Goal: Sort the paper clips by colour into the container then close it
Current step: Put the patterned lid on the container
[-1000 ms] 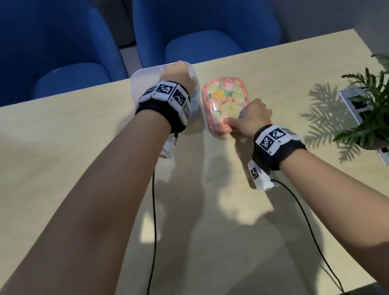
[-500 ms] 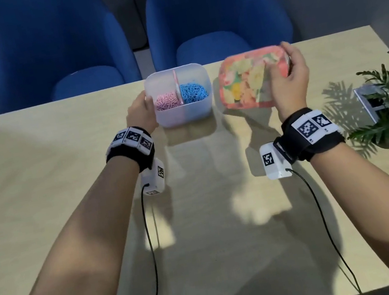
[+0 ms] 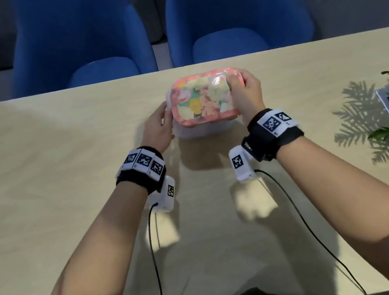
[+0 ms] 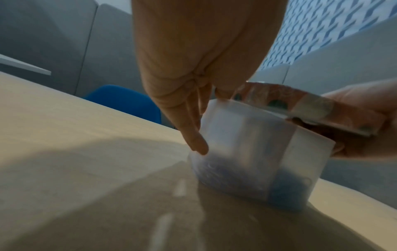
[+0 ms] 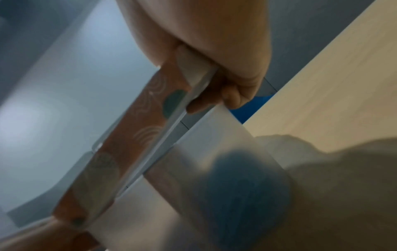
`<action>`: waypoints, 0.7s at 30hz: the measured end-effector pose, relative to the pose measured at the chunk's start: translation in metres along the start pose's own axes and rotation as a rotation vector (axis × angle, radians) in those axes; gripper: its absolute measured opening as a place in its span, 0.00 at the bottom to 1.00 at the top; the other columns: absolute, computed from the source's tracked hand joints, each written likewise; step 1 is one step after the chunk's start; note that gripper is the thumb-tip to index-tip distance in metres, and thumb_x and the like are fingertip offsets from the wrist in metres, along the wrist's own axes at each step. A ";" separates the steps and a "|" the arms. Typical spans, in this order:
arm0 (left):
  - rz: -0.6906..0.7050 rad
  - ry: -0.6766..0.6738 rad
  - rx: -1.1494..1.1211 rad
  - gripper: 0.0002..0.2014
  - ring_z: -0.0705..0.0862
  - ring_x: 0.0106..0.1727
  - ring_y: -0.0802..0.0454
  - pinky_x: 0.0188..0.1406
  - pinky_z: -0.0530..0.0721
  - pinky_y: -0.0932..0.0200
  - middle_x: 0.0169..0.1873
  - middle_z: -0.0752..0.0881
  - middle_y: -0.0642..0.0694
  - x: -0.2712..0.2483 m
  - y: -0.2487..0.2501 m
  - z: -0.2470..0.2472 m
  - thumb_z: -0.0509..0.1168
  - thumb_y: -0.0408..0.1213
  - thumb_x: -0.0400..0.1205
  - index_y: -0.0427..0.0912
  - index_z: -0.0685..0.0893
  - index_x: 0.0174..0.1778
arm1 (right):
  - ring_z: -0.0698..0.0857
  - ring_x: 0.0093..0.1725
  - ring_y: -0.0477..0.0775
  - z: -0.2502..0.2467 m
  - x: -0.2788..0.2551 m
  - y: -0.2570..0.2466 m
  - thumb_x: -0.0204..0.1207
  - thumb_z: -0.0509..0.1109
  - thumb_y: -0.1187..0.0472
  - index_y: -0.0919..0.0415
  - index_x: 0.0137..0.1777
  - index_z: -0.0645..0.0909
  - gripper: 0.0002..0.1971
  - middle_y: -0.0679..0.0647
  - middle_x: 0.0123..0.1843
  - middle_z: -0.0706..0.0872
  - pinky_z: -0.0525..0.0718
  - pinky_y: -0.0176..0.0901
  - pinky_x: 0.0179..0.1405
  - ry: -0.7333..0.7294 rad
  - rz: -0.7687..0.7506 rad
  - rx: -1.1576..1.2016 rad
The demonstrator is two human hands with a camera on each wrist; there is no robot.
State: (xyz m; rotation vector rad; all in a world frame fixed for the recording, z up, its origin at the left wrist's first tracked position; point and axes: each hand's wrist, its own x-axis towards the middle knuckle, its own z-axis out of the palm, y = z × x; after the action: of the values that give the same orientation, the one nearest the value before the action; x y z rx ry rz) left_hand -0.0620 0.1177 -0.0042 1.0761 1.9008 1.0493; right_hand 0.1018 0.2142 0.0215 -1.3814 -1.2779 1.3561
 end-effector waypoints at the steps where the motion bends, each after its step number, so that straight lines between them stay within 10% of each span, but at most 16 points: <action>1: 0.001 0.013 -0.020 0.19 0.83 0.59 0.42 0.53 0.86 0.45 0.58 0.83 0.42 0.001 0.002 0.000 0.48 0.45 0.87 0.44 0.76 0.69 | 0.86 0.55 0.61 0.003 0.002 0.002 0.72 0.61 0.53 0.54 0.47 0.82 0.10 0.57 0.50 0.86 0.86 0.58 0.57 0.004 -0.013 -0.036; 7: -0.088 0.043 -0.277 0.28 0.85 0.60 0.48 0.63 0.83 0.43 0.60 0.85 0.43 0.015 0.023 0.012 0.42 0.55 0.85 0.39 0.77 0.65 | 0.82 0.53 0.61 0.017 0.035 0.026 0.61 0.57 0.39 0.56 0.50 0.86 0.28 0.65 0.54 0.84 0.83 0.57 0.60 0.043 -0.004 -0.218; 11: -0.171 0.113 -0.318 0.25 0.84 0.62 0.44 0.64 0.82 0.41 0.63 0.82 0.40 0.026 0.028 0.014 0.46 0.53 0.85 0.39 0.73 0.68 | 0.81 0.50 0.62 0.018 0.033 0.022 0.63 0.56 0.39 0.47 0.32 0.74 0.14 0.58 0.45 0.76 0.80 0.50 0.52 0.048 0.042 -0.286; 17: -0.163 0.159 -0.254 0.20 0.83 0.61 0.45 0.64 0.81 0.42 0.59 0.83 0.43 0.033 0.028 0.020 0.47 0.47 0.87 0.40 0.72 0.68 | 0.70 0.68 0.56 0.018 0.019 0.009 0.80 0.58 0.55 0.61 0.64 0.79 0.17 0.59 0.66 0.73 0.68 0.41 0.66 0.033 0.031 -0.314; 21: -0.141 0.161 -0.257 0.19 0.83 0.61 0.45 0.63 0.82 0.39 0.61 0.82 0.43 0.033 0.026 0.022 0.46 0.46 0.87 0.43 0.71 0.69 | 0.69 0.69 0.55 0.017 0.020 0.012 0.81 0.57 0.57 0.62 0.64 0.78 0.17 0.57 0.67 0.72 0.65 0.36 0.61 0.012 -0.002 -0.300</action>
State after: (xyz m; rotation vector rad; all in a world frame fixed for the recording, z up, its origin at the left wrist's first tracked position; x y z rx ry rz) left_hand -0.0484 0.1617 0.0034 0.7207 1.8721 1.2892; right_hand 0.0842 0.2301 0.0046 -1.5849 -1.5205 1.1870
